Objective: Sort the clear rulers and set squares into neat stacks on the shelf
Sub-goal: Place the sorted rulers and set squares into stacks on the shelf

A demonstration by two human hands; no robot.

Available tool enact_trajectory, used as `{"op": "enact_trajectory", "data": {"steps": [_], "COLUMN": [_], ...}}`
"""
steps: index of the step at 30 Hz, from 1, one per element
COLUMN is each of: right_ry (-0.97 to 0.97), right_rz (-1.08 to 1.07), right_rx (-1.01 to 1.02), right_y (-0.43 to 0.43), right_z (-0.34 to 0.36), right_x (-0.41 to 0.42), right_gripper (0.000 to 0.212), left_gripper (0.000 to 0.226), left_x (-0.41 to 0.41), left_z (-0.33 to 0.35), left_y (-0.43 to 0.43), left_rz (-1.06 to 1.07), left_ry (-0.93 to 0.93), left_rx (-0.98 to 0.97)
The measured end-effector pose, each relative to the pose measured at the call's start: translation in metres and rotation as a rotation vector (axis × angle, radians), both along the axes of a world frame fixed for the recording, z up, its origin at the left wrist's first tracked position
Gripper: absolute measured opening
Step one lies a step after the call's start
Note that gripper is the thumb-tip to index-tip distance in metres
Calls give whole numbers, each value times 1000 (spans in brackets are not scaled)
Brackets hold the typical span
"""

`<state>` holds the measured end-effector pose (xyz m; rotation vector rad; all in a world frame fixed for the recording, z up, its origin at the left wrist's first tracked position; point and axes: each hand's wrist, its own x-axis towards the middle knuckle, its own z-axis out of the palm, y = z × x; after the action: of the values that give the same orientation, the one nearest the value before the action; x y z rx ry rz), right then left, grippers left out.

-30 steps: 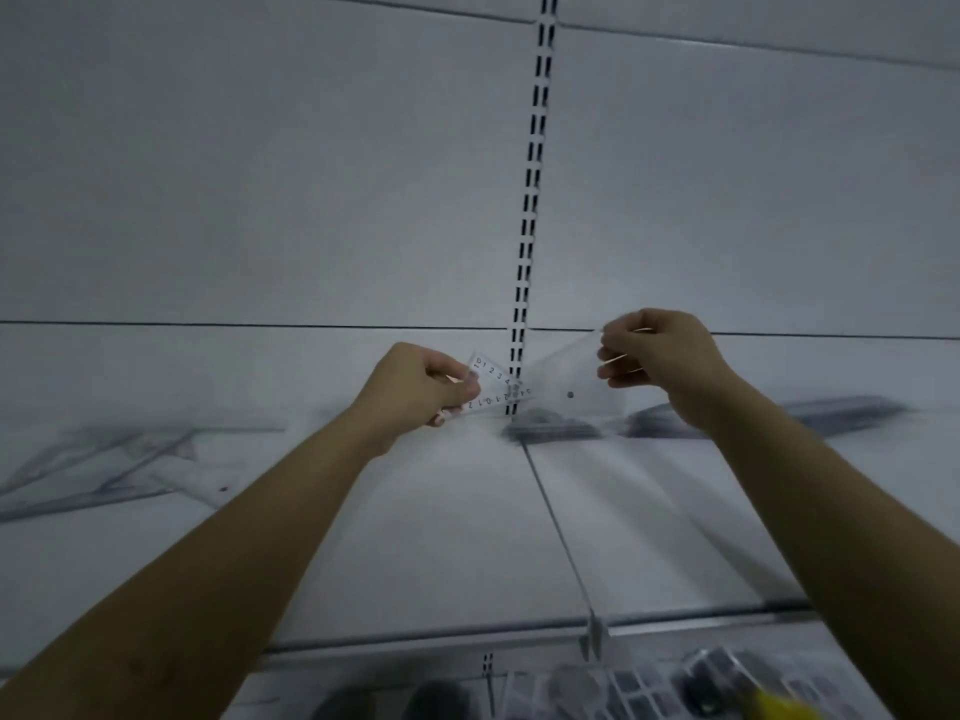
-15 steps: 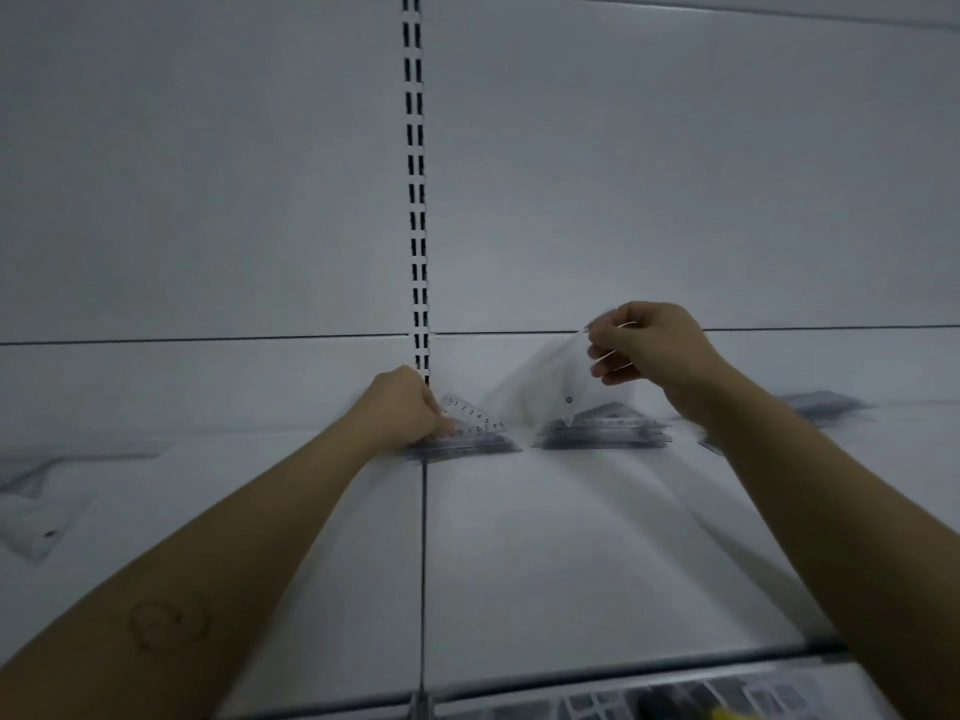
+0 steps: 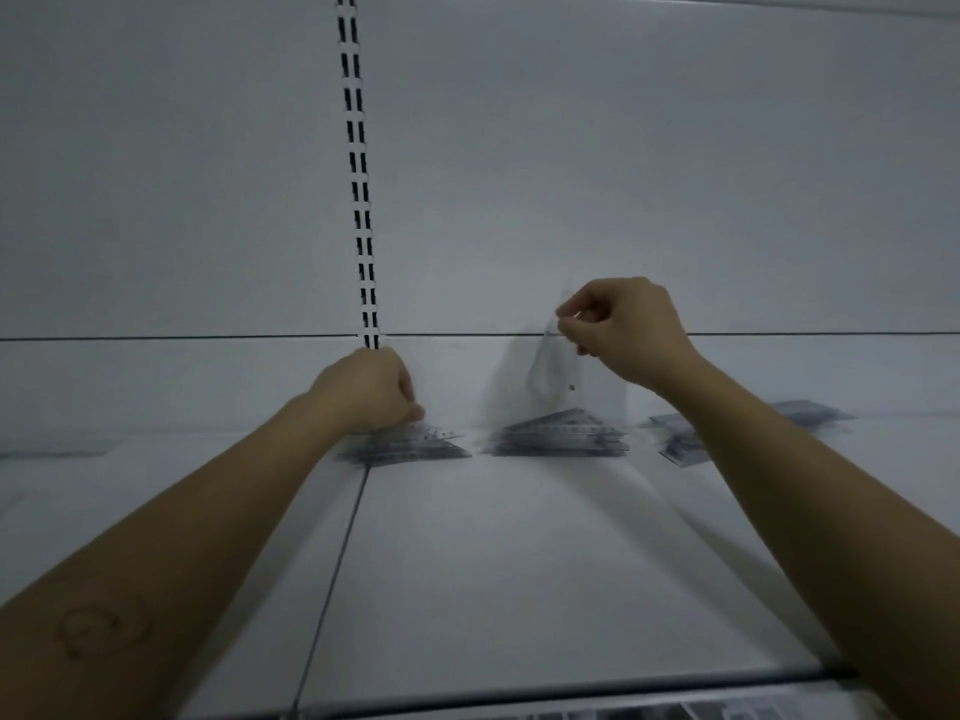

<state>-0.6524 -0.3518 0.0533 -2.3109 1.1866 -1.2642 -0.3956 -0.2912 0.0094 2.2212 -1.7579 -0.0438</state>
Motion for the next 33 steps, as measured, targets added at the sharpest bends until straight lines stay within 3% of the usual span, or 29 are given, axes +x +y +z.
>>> {"op": "enact_trajectory", "data": {"steps": [4,8,10,12,15,17,21,27,33], "right_ry": [541,920,917,755,484,537,816,832,843], "right_rz": [-90,0,70,97,50,-8,-22,20,-33], "right_rx": [-408,-474,-318,-163,-162,-82,178,159,116], "right_y": [2,-2,-3,-6,-14,-19,-21,-23,-17], "right_z": [-14,-40,-47,-40,-24,-23,-40,-49,-49], "right_x": [6,16,15,6,-19,-37,-46,-35,-32], "right_gripper": [21,26,31,41,30,29,53,44,55], "left_gripper": [19,12,14,19,26,37,50,19,22], "left_x": [-29,-51,-55,-57,-58,-62,-77,-84,-83], "left_z": [6,0,-8,-15,-25,-31,-40,-45,-49], "left_y": [-7,-18,-21,-22,-19,-15,-10,-16,-19], "left_rz": [-137,-224,-246,-267,-314,-356,-404,-375,-363], "left_ry": [79,168,183,90,41,52,-62,-2,9], "left_rx": [-96,-175,-240,-297,-343,-288,-166,-268,-300]}}
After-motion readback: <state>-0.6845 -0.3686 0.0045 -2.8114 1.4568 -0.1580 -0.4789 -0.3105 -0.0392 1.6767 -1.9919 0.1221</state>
